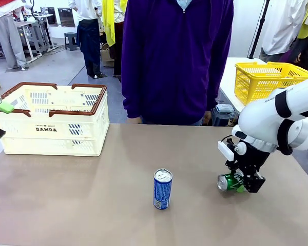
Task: Place the drinks into the Shopping basket.
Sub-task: Pick up one drink and place it into the Shopping basket.
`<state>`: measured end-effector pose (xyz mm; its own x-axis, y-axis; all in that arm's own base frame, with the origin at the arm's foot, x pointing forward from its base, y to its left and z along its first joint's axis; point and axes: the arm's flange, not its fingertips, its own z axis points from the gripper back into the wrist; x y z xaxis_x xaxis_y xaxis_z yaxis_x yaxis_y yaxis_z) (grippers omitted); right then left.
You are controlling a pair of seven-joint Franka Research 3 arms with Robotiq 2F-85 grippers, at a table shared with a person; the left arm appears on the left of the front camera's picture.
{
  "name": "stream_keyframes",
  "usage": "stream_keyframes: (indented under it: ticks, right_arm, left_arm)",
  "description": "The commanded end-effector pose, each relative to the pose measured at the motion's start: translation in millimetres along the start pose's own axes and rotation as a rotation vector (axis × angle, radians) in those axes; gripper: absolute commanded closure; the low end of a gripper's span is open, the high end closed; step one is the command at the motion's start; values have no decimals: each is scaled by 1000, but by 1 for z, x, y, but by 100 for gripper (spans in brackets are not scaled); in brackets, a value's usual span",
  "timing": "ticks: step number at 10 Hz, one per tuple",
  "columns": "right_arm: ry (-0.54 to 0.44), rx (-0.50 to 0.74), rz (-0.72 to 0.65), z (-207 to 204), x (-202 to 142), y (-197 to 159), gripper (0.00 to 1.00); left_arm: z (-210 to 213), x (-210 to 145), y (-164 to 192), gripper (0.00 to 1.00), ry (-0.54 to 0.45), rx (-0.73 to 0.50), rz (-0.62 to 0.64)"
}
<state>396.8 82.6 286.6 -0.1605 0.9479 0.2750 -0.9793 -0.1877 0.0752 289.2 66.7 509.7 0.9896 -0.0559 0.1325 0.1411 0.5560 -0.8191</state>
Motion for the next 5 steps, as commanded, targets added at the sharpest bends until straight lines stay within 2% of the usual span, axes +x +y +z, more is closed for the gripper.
stream_keyframes:
  ticks: [1,3,5]
  right_arm:
    - [-101,-116,-212,31,36,-11,100]
    - [-117,-156,-243,46,94,-47,100]
    - [-78,-176,-59,42,157,-82,100]
  left_arm:
    - [0,0,-2,0,-9,-15,4]
    - [0,0,-2,0,-9,-15,4]
    - [0,0,-2,0,-9,-15,4]
